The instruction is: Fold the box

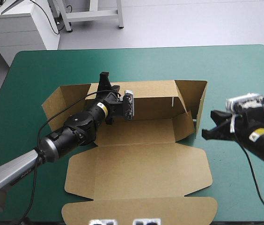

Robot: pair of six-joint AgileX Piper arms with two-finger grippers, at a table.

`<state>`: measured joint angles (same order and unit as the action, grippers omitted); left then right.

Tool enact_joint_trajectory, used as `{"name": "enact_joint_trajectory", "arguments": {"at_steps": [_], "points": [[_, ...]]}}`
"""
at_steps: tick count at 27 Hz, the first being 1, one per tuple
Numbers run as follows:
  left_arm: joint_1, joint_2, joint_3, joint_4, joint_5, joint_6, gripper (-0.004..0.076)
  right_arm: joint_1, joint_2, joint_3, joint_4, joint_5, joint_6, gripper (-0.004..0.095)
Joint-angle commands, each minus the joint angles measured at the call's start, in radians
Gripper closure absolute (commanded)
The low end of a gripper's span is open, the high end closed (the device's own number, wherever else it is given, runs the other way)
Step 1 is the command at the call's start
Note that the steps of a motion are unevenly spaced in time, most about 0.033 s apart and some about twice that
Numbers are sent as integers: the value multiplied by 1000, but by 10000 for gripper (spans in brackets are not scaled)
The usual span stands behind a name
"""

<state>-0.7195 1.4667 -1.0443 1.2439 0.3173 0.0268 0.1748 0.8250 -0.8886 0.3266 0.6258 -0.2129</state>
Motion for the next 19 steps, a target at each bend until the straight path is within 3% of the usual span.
{"name": "enact_joint_trajectory", "arguments": {"at_steps": [1,15,19], "points": [[-5,-40,-22,14,24,-7,732,-1,174,-235,-21,15,7,926],[-3,-40,-29,23,27,-32,732,-1,855,-1071,-148,438,191,926],[-3,-40,-34,95,27,-123,732,-3,1045,-1288,-158,568,264,926]]}}
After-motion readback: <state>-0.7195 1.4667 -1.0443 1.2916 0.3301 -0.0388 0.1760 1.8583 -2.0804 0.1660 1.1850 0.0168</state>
